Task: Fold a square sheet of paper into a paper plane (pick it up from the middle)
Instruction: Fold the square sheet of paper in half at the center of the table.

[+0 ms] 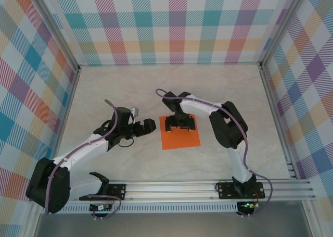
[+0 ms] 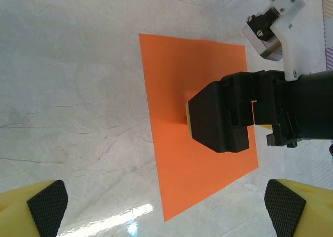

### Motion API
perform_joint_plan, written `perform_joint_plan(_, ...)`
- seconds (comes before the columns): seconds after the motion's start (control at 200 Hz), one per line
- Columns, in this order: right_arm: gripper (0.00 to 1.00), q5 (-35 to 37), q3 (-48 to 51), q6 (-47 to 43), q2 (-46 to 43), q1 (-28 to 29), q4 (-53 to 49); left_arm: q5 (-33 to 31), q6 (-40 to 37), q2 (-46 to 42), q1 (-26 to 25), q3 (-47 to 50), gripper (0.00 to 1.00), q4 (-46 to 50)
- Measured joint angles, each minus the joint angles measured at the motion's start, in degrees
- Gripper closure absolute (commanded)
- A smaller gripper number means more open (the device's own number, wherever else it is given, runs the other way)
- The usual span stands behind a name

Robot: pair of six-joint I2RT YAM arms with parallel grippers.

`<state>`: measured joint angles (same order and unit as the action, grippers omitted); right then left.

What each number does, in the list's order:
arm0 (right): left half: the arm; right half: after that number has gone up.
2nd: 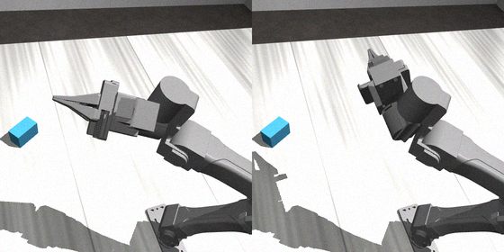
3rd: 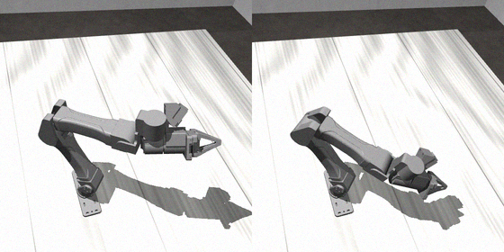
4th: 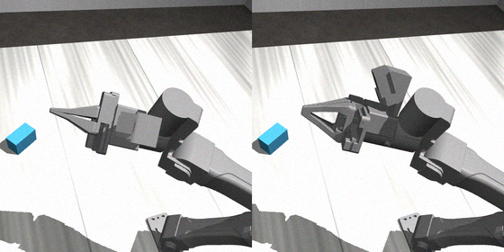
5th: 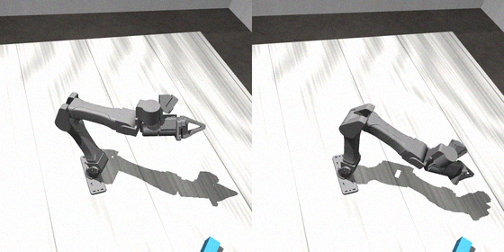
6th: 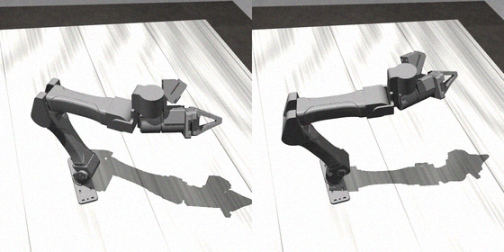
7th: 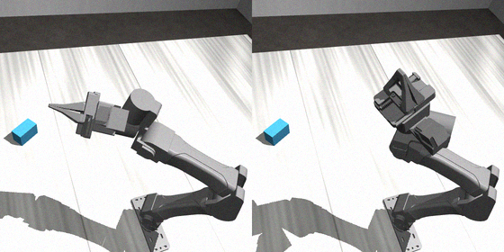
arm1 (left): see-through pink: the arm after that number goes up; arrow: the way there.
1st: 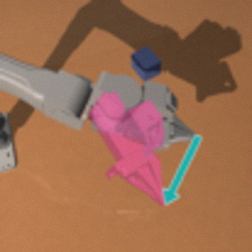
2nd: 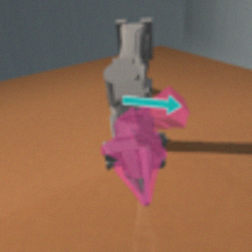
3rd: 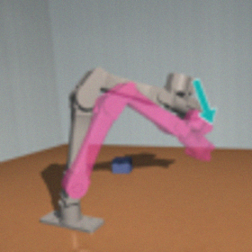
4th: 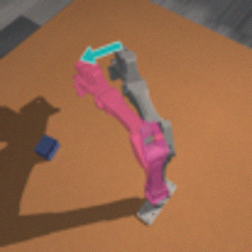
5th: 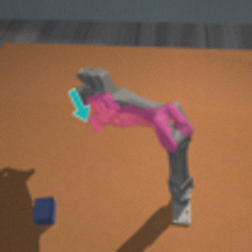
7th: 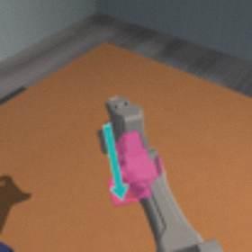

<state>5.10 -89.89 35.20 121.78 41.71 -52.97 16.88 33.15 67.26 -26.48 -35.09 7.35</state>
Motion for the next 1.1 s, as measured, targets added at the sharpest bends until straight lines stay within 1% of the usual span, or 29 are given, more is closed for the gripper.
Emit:
perform_joint_plan(0.08,0.18,0.2,0.2,0.5,-0.2,0.0,0.0,0.0,0.0,0.0,0.0,0.0,0.0,0.0)
perform_joint_plan(0.13,0.23,0.3,0.2,0.5,-0.2,0.0,0.0,0.0,0.0,0.1,0.0,0.0,0.0,0.0)
perform_joint_plan(0.245,0.27,0.5,0.2,0.8,-0.2,0.0,-0.1,0.0,0.0,0.2,0.0,0.0,0.0,0.0)
perform_joint_plan(0.335,0.39,0.7,0.2,0.6,-0.3,0.0,-0.2,-0.2,0.0,0.2,0.0,0.0,0.0,0.0)
perform_joint_plan(0.375,0.46,0.7,0.2,0.6,-0.4,0.0,-0.2,-0.3,0.0,0.1,0.0,0.0,0.0,0.0)
perform_joint_plan(0.42,0.51,0.7,0.2,0.7,-0.5,0.0,-0.3,-0.5,0.0,0.1,0.0,0.0,0.0,0.0)
perform_joint_plan(0.455,0.53,0.9,0.2,0.5,-0.6,0.0,-0.5,-0.6,0.0,0.1,0.0,0.0,0.0,0.1)
perform_joint_plan(0.51,0.6,1.1,0.2,0.3,-1.1,0.0,-0.9,-0.7,0.0,0.1,0.0,0.0,0.0,0.2)
perform_joint_plan(0.57,0.62,1.3,0.2,0.2,-2.0,0.0,-1.2,-0.9,0.0,0.1,0.0,0.0,0.0,0.2)
perform_joint_plan(0.625,0.67,1.2,0.2,0.2,-3.1,0.0,-1.4,-1.1,0.0,0.1,0.0,0.0,0.0,0.4)
perform_joint_plan(0.75,0.67,-0.3,1.0,0.2,-7.2,0.0,-0.3,-1.2,0.0,0.1,0.0,0.0,0.0,0.8)
perform_joint_plan(0.86,0.67,-3.9,3.5,0.2,-12.2,-0.2,2.4,-1.5,0.0,0.1,0.0,0.0,0.0,1.6)
perform_joint_plan(0.98,0.65,-11.7,8.5,1.0,-18.1,-1.4,8.8,-1.5,0.0,0.0,0.0,-0.2,0.0,1.7)
perform_joint_plan(1.03,0.66,-15.9,11.2,1.8,-20.2,-2.4,12.5,-1.5,0.0,0.0,0.0,-0.4,0.0,1.7)
perform_joint_plan(1.1,0.64,-21.4,15.1,3.6,-22.4,-4.7,17.9,-1.5,0.0,-0.2,0.0,-0.6,0.0,1.7)
